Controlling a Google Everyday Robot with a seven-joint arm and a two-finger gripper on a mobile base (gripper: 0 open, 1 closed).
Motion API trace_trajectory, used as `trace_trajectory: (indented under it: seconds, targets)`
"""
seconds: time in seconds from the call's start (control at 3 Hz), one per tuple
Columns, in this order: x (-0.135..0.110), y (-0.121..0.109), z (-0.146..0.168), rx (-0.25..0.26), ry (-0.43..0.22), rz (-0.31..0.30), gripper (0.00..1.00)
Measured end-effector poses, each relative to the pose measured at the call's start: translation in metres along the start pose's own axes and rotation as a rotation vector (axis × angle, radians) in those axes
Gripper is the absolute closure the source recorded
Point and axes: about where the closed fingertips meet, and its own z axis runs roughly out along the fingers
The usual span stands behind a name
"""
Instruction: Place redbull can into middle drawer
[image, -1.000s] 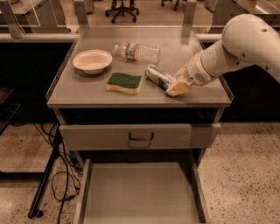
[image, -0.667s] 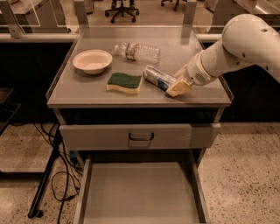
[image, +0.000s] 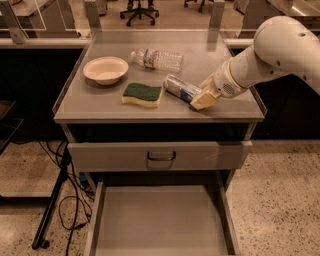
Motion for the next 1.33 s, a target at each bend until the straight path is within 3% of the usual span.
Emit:
trace_trajectory:
  seconds: [0.33, 1.0, 1.33]
  targets:
    - [0.002, 0.001, 0.002, -0.019, 0.011, 0.008, 1.00]
    - [-0.003, 0.005, -0.041, 0.007, 0.004, -0.001, 1.00]
    - [-0.006, 0.019, -0.065, 0.018, -0.014, -0.023, 1.00]
